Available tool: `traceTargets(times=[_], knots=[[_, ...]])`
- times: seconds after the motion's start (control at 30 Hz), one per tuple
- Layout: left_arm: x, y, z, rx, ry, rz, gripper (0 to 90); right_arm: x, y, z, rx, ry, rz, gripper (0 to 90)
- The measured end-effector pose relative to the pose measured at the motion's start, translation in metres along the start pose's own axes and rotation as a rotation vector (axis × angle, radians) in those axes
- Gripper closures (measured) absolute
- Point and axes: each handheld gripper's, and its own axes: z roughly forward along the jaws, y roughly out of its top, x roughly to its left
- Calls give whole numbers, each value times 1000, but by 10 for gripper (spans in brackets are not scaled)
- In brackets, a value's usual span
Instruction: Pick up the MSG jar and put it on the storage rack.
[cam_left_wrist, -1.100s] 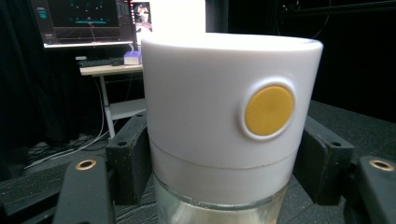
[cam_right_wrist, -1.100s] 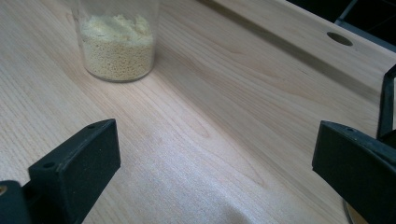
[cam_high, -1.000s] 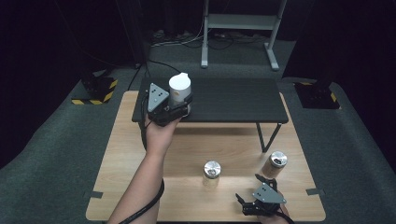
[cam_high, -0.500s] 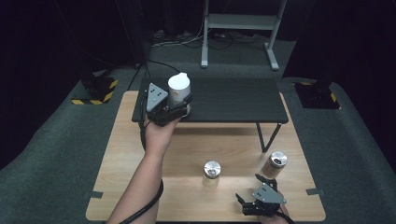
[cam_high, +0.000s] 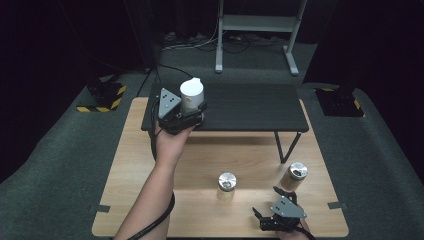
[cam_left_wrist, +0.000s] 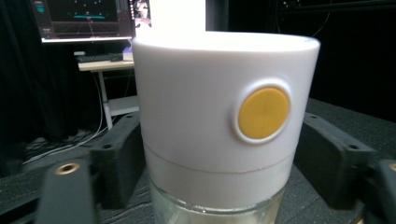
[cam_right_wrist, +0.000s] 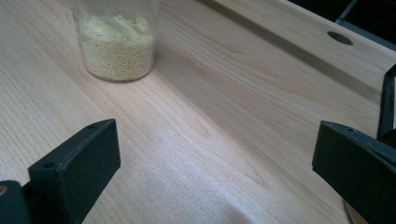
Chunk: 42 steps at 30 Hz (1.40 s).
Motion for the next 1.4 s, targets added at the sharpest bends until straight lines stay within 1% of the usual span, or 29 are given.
traceTargets(times=[0.03, 0.07, 0.13, 0.2, 0.23, 0.3, 0.33, 0.5, 0.8, 1.0, 1.03, 1.13, 1.4], knots=[[0, -1, 0, -1, 5, -7, 165, 0, 0, 0, 1, 0, -2, 0], [-1, -1, 0, -2, 4, -9, 140, 0, 0, 0, 2, 0, -3, 0], [-2, -1, -1, -2, 6, 0, 130, 0, 0, 0, 3, 0, -4, 0], [-3, -1, -2, -1, 17, 15, 99, 1, 0, 0, 3, 0, -5, 0], [-3, -1, -2, 0, 24, 16, 60, 1, 0, 0, 3, 0, -6, 0], [-3, 0, -3, 6, 20, 7, 17, 1, 0, 0, 5, -1, -8, 0], [-3, 0, -3, 4, 17, 11, 4, 1, 0, 0, 5, 0, -10, 0], [-5, 1, -7, 6, 20, 27, 2, 1, 0, 0, 4, 0, -8, 0], [-8, 0, -14, 11, 20, 42, 2, 1, 0, 0, 5, 1, -10, 0], [-9, -4, -23, -2, 22, 56, 2, 1, 0, 1, 6, -1, -14, 0], [-8, -5, -27, -2, 19, 52, 2, 1, 0, 1, 6, -1, -13, 0], [-8, -8, -30, 3, 14, 43, 2, 1, 0, 1, 7, -2, -14, 0], [-6, -11, -42, 1, 20, 58, 2, 1, 0, 1, 8, -3, -17, 0]])
